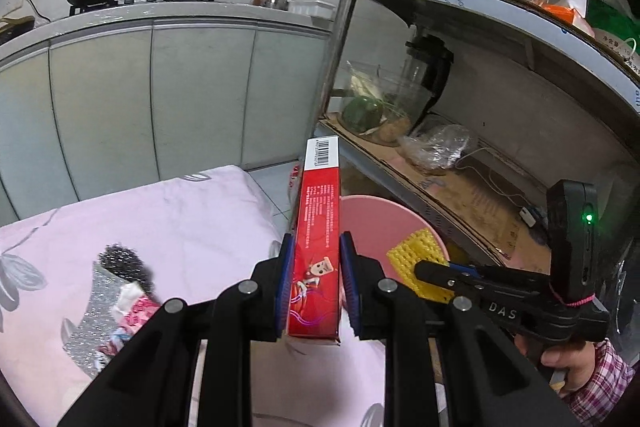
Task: Collect trash
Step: 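Carry the red box and yellow foam net over the pink bucket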
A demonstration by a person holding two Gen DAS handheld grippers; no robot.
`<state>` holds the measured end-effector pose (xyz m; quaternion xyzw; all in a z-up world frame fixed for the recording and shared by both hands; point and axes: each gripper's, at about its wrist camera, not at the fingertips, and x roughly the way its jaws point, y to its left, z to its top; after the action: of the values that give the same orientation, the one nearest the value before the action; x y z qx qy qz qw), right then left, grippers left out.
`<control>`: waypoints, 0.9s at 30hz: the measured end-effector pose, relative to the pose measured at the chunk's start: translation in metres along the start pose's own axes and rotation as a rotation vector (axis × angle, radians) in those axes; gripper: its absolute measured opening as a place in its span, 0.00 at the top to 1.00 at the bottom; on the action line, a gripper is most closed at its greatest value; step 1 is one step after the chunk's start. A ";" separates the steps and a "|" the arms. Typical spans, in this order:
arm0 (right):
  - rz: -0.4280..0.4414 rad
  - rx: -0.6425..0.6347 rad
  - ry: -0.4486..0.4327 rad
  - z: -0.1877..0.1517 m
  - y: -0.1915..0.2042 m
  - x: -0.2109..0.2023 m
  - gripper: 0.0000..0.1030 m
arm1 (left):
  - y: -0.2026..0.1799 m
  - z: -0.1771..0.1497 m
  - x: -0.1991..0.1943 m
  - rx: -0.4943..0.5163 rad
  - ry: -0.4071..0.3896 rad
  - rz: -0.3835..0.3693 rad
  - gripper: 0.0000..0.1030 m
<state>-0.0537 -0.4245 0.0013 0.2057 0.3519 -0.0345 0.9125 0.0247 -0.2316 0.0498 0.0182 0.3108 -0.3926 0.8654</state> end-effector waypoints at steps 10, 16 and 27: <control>-0.014 0.019 0.005 -0.004 0.000 0.002 0.91 | -0.004 -0.007 0.009 -0.037 0.013 -0.031 0.79; -0.049 0.015 -0.012 -0.006 -0.002 -0.001 0.91 | -0.007 -0.007 0.019 -0.052 0.035 -0.037 0.79; -0.133 0.068 -0.012 0.002 -0.035 0.015 0.91 | -0.033 0.001 0.055 -0.011 0.080 -0.059 0.79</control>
<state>-0.0485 -0.4559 -0.0198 0.2127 0.3578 -0.1082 0.9028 0.0298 -0.2911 0.0269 0.0202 0.3478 -0.4154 0.8403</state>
